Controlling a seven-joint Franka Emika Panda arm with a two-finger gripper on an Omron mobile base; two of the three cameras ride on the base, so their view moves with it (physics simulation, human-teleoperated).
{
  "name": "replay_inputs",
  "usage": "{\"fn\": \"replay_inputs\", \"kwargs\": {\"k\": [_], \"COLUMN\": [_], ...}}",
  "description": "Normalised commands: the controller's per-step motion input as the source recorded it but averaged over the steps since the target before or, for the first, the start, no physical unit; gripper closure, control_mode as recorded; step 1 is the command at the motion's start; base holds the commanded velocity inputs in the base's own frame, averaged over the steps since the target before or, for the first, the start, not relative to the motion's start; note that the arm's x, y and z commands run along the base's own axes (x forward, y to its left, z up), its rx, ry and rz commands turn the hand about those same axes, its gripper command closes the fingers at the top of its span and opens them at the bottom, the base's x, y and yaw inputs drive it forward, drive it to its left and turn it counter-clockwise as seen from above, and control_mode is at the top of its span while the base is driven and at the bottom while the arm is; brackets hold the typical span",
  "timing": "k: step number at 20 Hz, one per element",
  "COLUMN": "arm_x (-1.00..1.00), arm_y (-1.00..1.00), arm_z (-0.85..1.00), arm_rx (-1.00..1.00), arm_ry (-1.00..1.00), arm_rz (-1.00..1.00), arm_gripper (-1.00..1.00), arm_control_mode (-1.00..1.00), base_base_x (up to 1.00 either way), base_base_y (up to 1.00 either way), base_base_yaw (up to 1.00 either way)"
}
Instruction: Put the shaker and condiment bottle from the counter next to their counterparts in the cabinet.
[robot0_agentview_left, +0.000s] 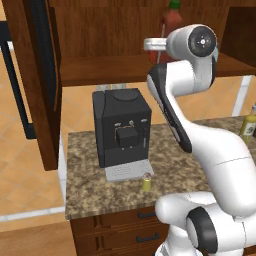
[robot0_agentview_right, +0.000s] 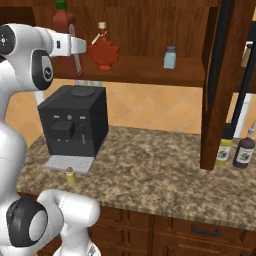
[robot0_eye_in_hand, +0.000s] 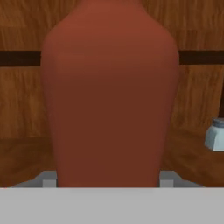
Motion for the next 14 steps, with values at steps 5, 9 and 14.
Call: {"fn": "replay_inputs", "kwargs": {"k": [5,9,14], "arm_x": [0.45,0.41,0.36], "arm_y": [0.32,0.11,0.0], "arm_z": [0.04,-0.31,-0.3], "arm_rx": [0.0,0.0,0.0], "arm_ry": [0.1,0.0,0.0], "arm_rz": [0.0,0.0,0.0], "arm_gripper": [1.0,1.0,1.0], "arm_control_mode": [-1.0,-1.0,-1.0], "base_base_x": [0.0,0.0,0.0], "base_base_y": [0.0,0.0,0.0], "base_base_yaw": [0.0,0.0,0.0]}}
